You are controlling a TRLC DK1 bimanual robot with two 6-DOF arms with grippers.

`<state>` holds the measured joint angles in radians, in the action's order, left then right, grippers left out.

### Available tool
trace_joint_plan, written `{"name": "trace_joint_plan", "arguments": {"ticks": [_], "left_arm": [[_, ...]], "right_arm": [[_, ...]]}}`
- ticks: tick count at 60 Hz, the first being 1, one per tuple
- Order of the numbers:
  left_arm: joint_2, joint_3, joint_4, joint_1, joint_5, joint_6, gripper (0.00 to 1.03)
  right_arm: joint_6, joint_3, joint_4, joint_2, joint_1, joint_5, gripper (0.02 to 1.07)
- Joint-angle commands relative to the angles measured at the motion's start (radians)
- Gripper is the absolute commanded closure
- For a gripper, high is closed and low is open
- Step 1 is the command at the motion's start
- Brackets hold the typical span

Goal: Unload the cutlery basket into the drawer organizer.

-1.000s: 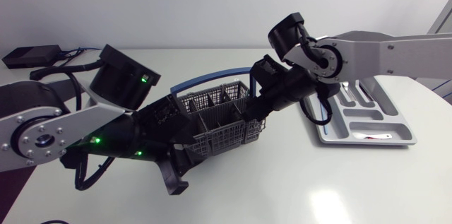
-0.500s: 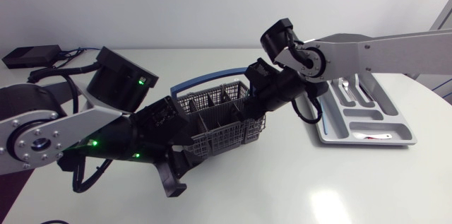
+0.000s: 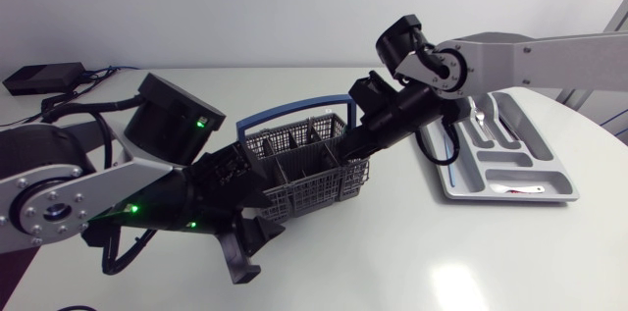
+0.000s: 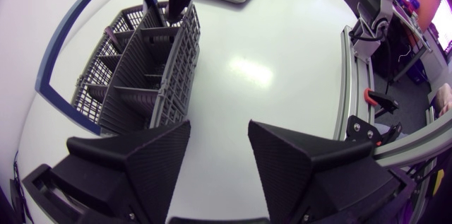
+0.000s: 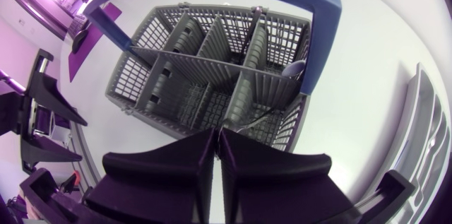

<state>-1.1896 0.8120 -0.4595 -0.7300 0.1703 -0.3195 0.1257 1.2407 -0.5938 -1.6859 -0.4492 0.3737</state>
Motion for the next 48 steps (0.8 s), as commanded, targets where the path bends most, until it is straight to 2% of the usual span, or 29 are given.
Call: {"name": "trace_joint_plan", "arguments": {"ticks": [1,13,27,38,48], "left_arm": [[0.01,-0.027,0.01,-0.008,-0.009,-0.023,0.44],[0.01,-0.031,0.016,-0.012,-0.011,-0.021,0.44],[0.01,-0.037,0.027,-0.025,-0.028,-0.018,0.44],[0.022,-0.045,0.027,-0.016,-0.032,-0.02,0.44],[0.022,-0.05,0.036,-0.006,-0.032,-0.02,0.44]], "right_arm": [[-0.029,0.029,-0.037,0.061,0.012,0.034,1.01],[-0.043,0.037,-0.106,0.184,0.046,0.122,1.01],[-0.032,0.048,-0.253,0.345,0.187,0.33,1.01],[0.072,-0.024,-0.374,0.428,0.376,0.303,1.01],[0.192,-0.124,-0.393,0.439,0.567,0.188,1.01]]}}
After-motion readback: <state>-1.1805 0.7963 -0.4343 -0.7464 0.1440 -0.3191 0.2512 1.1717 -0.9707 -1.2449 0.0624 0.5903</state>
